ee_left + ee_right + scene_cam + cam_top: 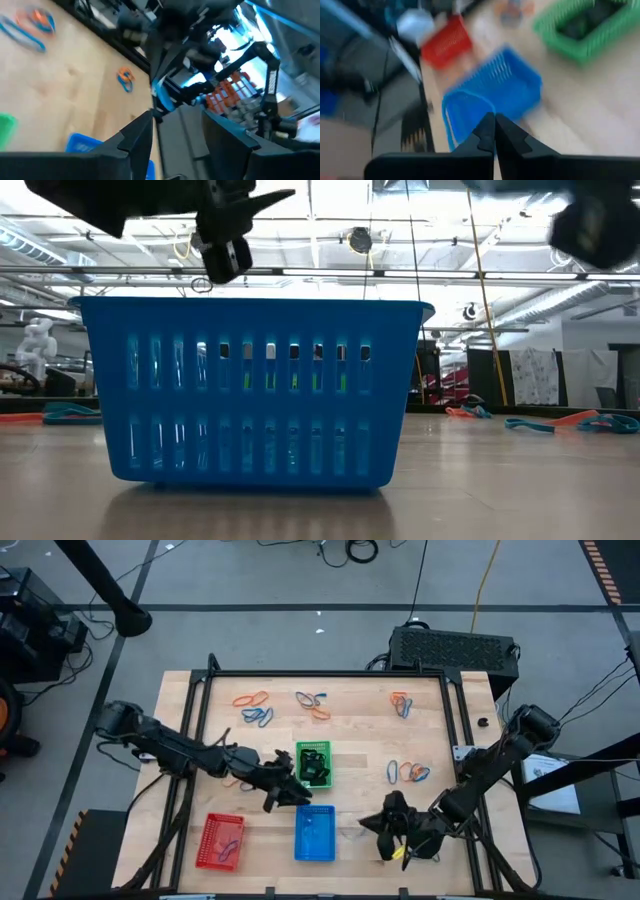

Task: Sort rubber bands into baskets
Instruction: Put the blue rubberband into the red bin

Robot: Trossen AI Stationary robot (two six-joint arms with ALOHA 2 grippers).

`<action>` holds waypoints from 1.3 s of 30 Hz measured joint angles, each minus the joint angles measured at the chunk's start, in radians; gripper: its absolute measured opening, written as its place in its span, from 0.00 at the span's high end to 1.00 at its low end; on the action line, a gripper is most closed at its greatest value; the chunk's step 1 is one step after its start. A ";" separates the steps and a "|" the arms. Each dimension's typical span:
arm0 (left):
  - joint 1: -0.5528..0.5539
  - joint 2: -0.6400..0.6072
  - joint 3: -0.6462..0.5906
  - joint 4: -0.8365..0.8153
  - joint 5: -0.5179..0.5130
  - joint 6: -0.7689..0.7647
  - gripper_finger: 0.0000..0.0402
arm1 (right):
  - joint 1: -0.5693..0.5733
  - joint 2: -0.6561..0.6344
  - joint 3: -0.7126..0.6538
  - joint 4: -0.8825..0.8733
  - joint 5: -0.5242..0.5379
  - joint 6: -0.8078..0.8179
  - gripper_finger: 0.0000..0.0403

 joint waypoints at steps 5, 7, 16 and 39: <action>-0.013 0.120 0.031 0.189 0.025 -0.145 0.57 | -0.039 0.000 0.119 -0.003 0.039 -0.160 1.00; -0.020 0.161 0.060 0.237 0.022 -0.179 0.57 | -0.054 0.000 0.149 -0.005 0.038 -0.213 1.00; -0.050 0.283 0.225 0.246 -0.022 -0.188 0.57 | -0.072 0.000 0.191 -0.011 0.019 -0.318 1.00; -0.088 0.307 0.285 0.142 -0.118 -0.111 0.98 | -0.074 0.000 0.191 -0.019 -0.074 -0.485 0.99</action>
